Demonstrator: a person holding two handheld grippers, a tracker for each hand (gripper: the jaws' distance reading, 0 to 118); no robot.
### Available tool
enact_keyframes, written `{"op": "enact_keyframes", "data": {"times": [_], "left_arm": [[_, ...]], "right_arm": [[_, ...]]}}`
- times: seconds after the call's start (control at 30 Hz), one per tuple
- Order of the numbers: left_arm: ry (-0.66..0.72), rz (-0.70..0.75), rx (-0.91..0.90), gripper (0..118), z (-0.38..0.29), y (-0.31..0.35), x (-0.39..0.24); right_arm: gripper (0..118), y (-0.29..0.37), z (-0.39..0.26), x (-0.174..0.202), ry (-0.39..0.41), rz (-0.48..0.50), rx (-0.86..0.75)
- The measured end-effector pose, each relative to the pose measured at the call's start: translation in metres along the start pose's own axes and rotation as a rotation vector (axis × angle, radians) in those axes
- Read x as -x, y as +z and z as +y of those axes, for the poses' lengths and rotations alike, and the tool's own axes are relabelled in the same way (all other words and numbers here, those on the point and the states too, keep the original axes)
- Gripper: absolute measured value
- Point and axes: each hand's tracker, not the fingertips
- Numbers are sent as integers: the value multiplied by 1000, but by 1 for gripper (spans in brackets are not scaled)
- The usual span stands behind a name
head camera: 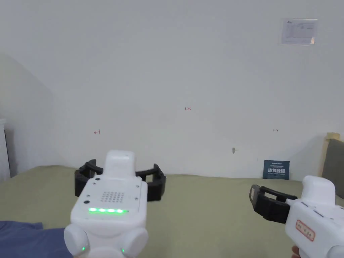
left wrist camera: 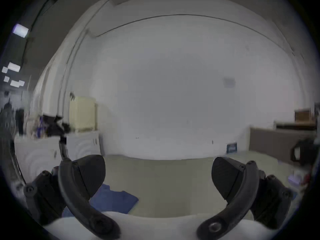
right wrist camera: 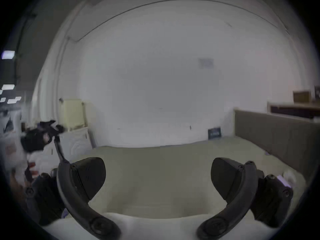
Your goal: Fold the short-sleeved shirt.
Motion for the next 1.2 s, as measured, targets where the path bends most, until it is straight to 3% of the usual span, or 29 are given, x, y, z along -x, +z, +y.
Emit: {"op": "enact_keyframes", "data": {"times": [0.07, 0.1, 0.23, 0.37, 0.57, 0.6, 0.63, 0.67, 0.7, 0.73, 0.83, 1.2], "left_arm": [[98, -75, 55, 118, -8, -1, -2], [151, -106, 99, 118, -9, -3, 1], [206, -40, 153, 118, -16, -14, 8], [213, -37, 158, 118, -15, -17, 15], [145, -19, 154, 118, -11, -11, 15], [85, -25, 151, 107, -9, -12, 13], [67, -52, 161, 78, -10, -12, 10], [64, -64, 148, 26, -12, -11, 8], [45, -43, 157, 0, -14, -13, 5], [40, -12, 143, 0, -17, -13, 3], [102, -53, 175, 0, -24, -10, -2], [104, -44, 186, 0, -22, -8, 5]], "right_arm": [[118, -4, -6, 5, 111, -89, 29], [118, -4, -8, 7, 160, -84, 40], [118, 1, -9, 24, 239, -80, 22], [118, -1, -2, 26, 259, -109, 3], [118, 2, 6, 23, 194, -185, -10], [117, 2, 6, 23, 194, -202, 12], [109, 2, 6, 22, 191, -204, 30], [77, -2, 5, 19, 176, -177, 31], [10, -2, 3, 18, 189, -188, 22], [2, -5, -1, 15, 199, -217, 14], [2, 2, -10, 11, 183, -216, 50], [2, -1, -11, 17, 192, -182, 80]]}}
